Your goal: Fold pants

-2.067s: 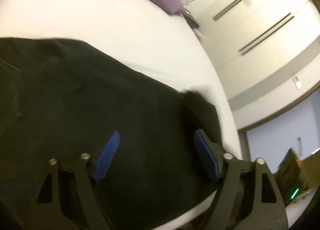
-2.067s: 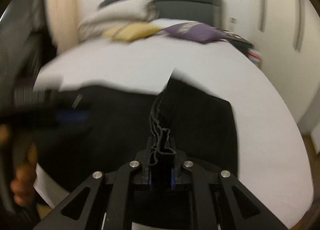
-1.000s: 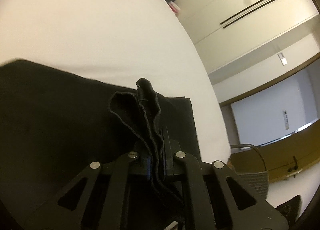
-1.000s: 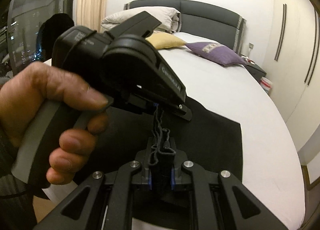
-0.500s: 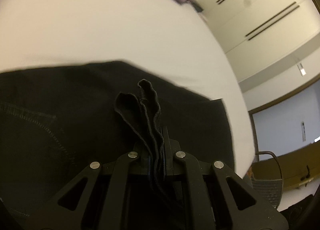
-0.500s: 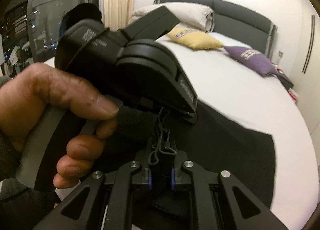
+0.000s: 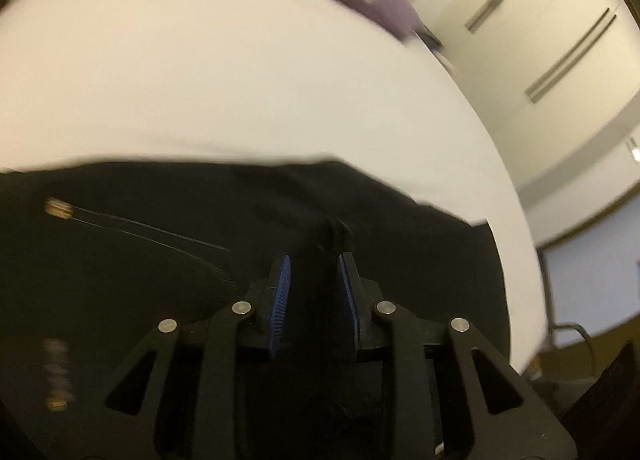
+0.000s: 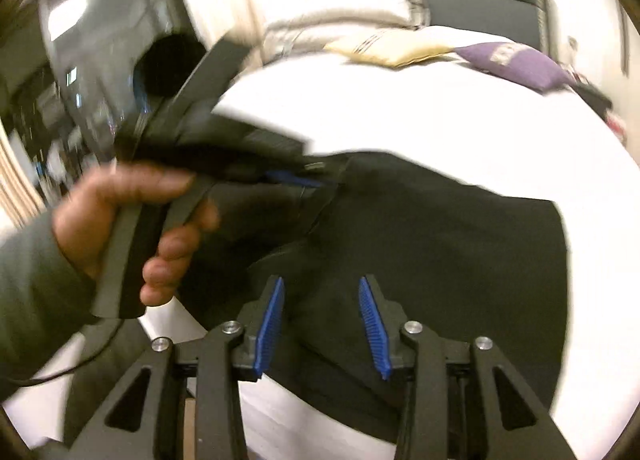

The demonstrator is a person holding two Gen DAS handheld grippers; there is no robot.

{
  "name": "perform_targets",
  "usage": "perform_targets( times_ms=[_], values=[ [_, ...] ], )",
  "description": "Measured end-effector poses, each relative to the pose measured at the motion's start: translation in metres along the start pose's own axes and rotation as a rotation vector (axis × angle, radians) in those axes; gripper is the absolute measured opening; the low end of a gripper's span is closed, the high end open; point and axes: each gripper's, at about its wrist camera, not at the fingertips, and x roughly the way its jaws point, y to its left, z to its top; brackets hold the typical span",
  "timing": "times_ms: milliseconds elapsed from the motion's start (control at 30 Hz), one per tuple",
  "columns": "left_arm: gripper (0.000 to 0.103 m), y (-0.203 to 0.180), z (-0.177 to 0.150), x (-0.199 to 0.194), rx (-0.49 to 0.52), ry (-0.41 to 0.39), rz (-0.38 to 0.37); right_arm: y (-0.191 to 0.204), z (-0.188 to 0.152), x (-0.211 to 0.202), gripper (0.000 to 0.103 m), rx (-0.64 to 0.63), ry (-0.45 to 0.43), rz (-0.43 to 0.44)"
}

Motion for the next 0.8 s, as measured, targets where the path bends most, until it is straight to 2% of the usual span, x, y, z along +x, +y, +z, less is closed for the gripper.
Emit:
perform_targets(
  times_ms=[67,167,233,333,400,467,533,567,600,633,667,733,800],
  values=[
    [0.023,-0.007,-0.003,-0.017,0.011,-0.047,0.000,-0.046,0.017,-0.011,0.042,0.127,-0.024,0.028],
    [0.023,-0.050,-0.016,-0.016,0.093,-0.061,-0.034,-0.102,0.036,-0.017,0.042,0.305,-0.060,0.088],
    [0.023,-0.074,-0.033,0.003,0.133,-0.009,-0.071,-0.121,0.047,-0.006,0.042,0.372,-0.025,0.160],
    [0.023,-0.081,-0.059,0.029,0.149,0.075,-0.072,-0.162,0.058,0.021,0.043,0.468,-0.004,0.215],
    [0.023,-0.083,-0.077,0.044,0.132,0.100,-0.072,-0.180,0.056,0.046,0.042,0.536,0.044,0.298],
    [0.023,-0.079,-0.088,0.045,0.137,0.067,-0.070,-0.191,0.048,0.069,0.041,0.573,0.094,0.240],
    [0.023,-0.083,-0.094,0.048,0.119,0.064,-0.073,-0.212,0.036,0.088,0.019,0.615,0.107,0.232],
    [0.023,-0.082,-0.096,0.048,0.113,0.061,-0.074,-0.228,0.031,0.092,0.000,0.640,0.095,0.219],
    [0.023,-0.081,-0.099,0.048,0.116,0.057,-0.073,-0.235,0.023,0.089,0.000,0.668,0.090,0.213],
    [0.023,-0.084,-0.099,0.047,0.121,0.053,-0.070,-0.249,0.020,0.090,0.000,0.732,0.065,0.246],
    [0.023,-0.081,-0.100,0.042,0.129,0.047,-0.065,-0.251,0.017,0.084,0.000,0.759,0.046,0.226],
    [0.023,-0.083,-0.105,0.042,0.142,0.035,-0.048,-0.247,0.020,0.074,0.003,0.748,0.035,0.206],
    [0.023,-0.088,-0.112,0.046,0.154,0.022,-0.029,-0.233,0.022,0.053,0.016,0.721,0.032,0.277]
  ],
)
